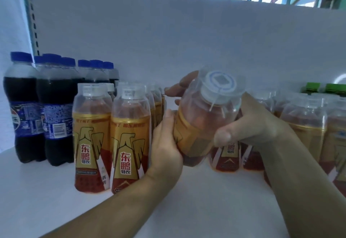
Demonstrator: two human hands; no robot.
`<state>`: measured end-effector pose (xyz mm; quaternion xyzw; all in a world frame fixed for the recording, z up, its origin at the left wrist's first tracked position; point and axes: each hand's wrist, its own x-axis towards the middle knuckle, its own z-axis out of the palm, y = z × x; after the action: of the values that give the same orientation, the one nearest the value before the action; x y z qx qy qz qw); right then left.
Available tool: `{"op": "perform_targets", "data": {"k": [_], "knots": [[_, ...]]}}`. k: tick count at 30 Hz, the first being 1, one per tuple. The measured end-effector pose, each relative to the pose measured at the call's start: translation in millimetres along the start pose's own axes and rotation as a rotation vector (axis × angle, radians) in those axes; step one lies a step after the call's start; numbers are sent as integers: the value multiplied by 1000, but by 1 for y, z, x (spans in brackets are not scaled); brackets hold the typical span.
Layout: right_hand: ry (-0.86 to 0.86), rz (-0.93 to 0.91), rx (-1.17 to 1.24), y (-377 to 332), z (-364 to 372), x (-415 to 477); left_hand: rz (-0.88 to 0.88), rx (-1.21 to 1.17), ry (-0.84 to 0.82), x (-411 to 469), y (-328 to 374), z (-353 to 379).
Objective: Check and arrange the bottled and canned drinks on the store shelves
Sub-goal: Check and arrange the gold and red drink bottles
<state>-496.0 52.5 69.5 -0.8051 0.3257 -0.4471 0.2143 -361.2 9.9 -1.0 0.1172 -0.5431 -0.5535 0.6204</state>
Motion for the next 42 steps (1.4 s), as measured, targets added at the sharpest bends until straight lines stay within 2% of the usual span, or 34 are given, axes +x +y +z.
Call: {"op": "perform_targets", "data": {"k": [3,7,9,11,13,14,16,19,21,32,42], "knots": [[90,10,0,4,-2,2,39,79,-19,2,3,-2],[193,-23,85,7,-2,10,232,177,-205,-13,16,-1],[241,-33,179,5,1,13,458,290,-248,-21,30,-2],[342,20,249,10,4,17,790,496,-333,-21,47,-4],[458,101,210,22,10,23,1054,652,-346,-10,62,-17],[521,151,151,29,16,28,1105,723,-312,0,69,-26],[607,272,39,39,30,34,1074,951,-217,19,79,-47],[668,454,-28,49,45,42,872,1401,-121,34,79,-70],[677,505,-49,51,49,45,798,1546,-95,34,72,-74],[510,781,-223,76,46,45,829,1453,-104,34,61,-81],[656,838,-291,156,36,91,859,1415,-118,37,58,-84]]}}
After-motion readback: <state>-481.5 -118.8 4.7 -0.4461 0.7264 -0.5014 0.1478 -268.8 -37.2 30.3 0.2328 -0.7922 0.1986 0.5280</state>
